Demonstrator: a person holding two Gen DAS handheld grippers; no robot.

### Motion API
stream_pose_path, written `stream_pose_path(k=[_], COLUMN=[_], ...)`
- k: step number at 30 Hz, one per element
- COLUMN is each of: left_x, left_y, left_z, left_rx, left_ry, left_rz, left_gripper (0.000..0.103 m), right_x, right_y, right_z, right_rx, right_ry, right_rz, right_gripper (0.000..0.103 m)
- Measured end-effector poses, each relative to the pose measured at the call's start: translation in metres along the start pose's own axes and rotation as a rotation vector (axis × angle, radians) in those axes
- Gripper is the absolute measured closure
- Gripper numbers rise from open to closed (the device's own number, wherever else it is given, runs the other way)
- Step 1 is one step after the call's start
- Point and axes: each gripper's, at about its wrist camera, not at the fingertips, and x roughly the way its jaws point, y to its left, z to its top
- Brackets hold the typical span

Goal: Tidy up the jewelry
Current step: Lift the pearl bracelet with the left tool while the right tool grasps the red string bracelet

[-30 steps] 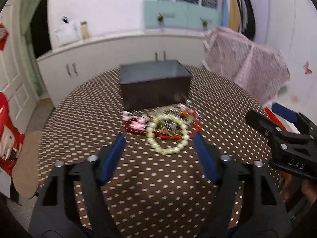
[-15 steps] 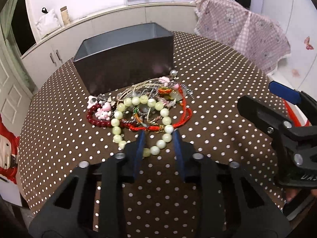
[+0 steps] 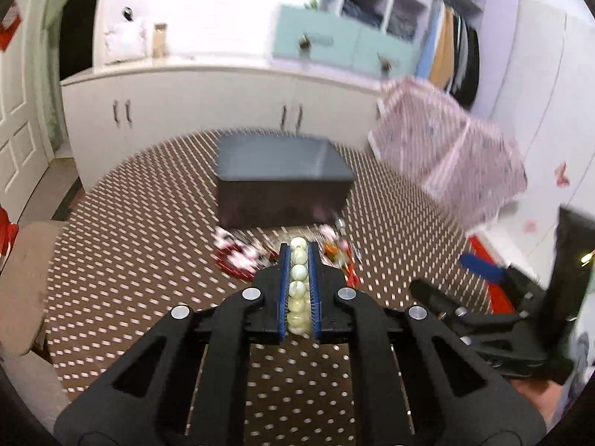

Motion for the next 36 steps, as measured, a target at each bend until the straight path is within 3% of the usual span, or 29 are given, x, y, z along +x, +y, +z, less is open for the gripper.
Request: stream_pose_path(k=[8,10,12,15,23,28,36], left_x=[-0.023,-0.024,-0.024,-0.025,-0.022,-0.018,-0.014], left_y=[0.033,0.038,0.042,0.050,0.062,0.065,0.078], left_z=[0.002,0.001,0.000,-0.003,-0.005,-0.003,0.001], left_rx=[-0.052,-0.052,-0.055,-0.054,-0.071,-0.071,-0.137], left_ry=[-0.036,-0.030,-0.031,-0.030,-0.024,-0.031,-0.046], left_rz=[0.034,0.041,0.061,0.074,0.066,0.087,0.130], left_gripper=[0.093,0.093,0.093,0.093,0.093,0.093,0.093], right_x=[0.022,0.031,0.037,0.048,0.064,0.068,0.078], right_y=[0.037,0.045,0.053,0.063,0.048,0.049,0.064], right_z=[0.012,0.014,0.014,0.012,0.034,0.032,0.049], right_rx=[-0.142,-0.165,-0.191,-0.222,-0.176,-0.160,-0.190], right_ry=[0.041,0.067,0.088,0.129,0.150,0.160,0.153], right_rz=[0.067,0.072,0.076,0.107,0.118,0.130,0.142], right_gripper=[0.009,0.018,0.036,0.055,0.082,0.090,0.090])
